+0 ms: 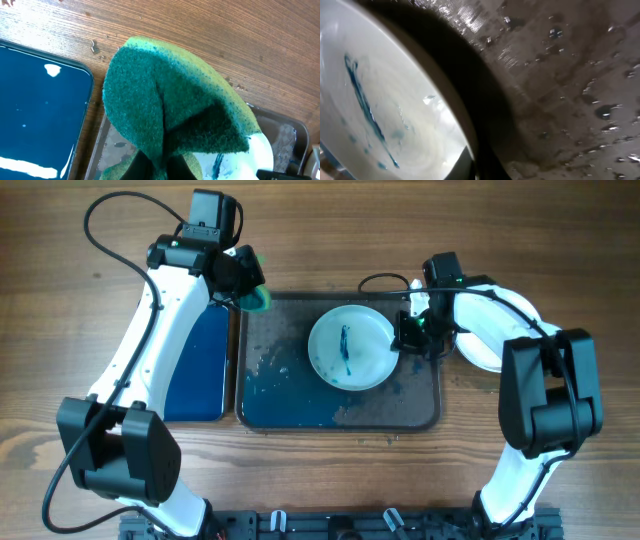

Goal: Clean dirty plates on tray and stack at the side
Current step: 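Scrub the last plate with the sponge in the left gripper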

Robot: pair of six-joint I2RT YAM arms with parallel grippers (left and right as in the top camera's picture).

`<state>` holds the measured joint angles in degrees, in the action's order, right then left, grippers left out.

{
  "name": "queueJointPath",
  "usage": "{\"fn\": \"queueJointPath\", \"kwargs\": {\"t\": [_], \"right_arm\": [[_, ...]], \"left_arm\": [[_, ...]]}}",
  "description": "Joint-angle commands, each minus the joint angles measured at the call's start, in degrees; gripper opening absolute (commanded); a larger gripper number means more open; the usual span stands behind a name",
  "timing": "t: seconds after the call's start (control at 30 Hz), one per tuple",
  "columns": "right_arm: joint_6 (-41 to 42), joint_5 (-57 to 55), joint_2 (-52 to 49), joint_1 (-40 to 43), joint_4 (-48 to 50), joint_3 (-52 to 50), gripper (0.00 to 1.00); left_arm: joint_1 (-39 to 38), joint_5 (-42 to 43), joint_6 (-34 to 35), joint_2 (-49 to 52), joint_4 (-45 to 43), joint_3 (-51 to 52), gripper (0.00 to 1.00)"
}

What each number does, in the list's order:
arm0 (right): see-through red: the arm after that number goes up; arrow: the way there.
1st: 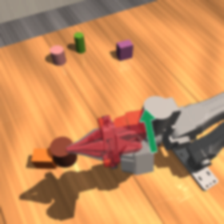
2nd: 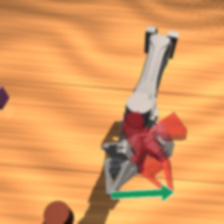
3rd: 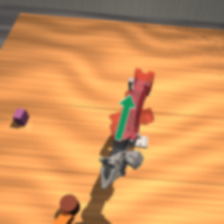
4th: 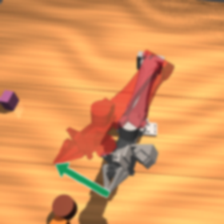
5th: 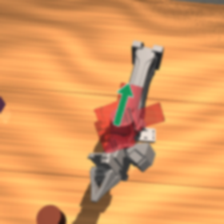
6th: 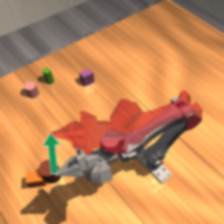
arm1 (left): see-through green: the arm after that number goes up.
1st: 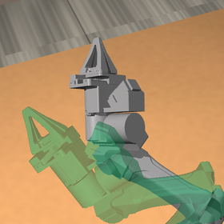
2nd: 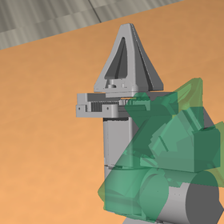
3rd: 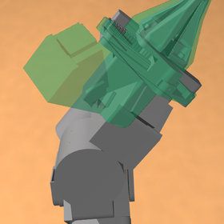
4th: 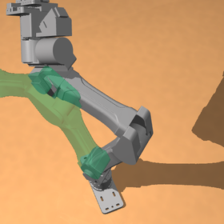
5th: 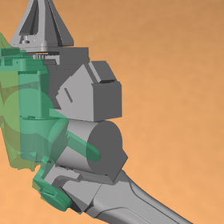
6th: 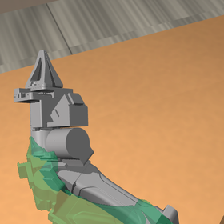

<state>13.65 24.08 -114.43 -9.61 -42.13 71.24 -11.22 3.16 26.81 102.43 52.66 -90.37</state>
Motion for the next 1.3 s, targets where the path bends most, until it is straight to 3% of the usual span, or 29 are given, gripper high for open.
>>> {"fn": "queueJointPath", "kwargs": {"t": [0.0,0.13,0.37,0.47,0.67,0.77,1.07,1.13,1.17,1.27], "right_arm": [[5.3,3.2,-1.5,-0.2,1.7,-1.4,0.04],[6.9,3.4,-1.5,-2.1,3.1,-1.3,0.04],[5.8,2.5,-1.5,-3.6,2.6,-1.3,0.04],[5.9,2.5,-1.5,-3.6,2.7,-1.3,0.04],[6.1,1.2,-1.5,-3.6,2.6,-1.3,0.04],[6.0,1.2,-1.5,-3.6,2.5,-1.3,0.04],[5.9,1.5,-1.5,-3.6,2.4,-1.3,0.04],[5.9,1.5,-1.5,-3.6,2.3,-1.3,0.04],[5.9,1.4,-1.5,-3.6,2.3,-1.3,0.04],[5.9,1.4,-1.5,-3.6,2.3,-1.3,0.04]], "left_arm": [[-0.3,3.2,-0.7,-1.0,0.3,0.5,0.04],[-2.8,7.4,-0.7,2.5,0.2,0.5,0.04],[-14.2,6.7,-4.2,14.7,-1.1,0.5,0.04],[-15.8,3.0,-4.1,19.3,-1.1,0.5,0.04],[-19.0,5.4,-5.2,23.9,-0.6,0.5,0.04],[-21.0,14.9,-20.5,23.9,-2.6,0.5,0.04],[-21.1,20.3,-38.6,23.8,-4.9,-1.5,0.04],[-20.7,18.1,-38.3,23.8,-6.2,-1.5,0.04],[-20.5,13.3,-34.6,23.8,-7.0,-1.5,0.04],[-20.5,-12.9,-11.2,23.9,-7.9,-1.5,0.04]]}}
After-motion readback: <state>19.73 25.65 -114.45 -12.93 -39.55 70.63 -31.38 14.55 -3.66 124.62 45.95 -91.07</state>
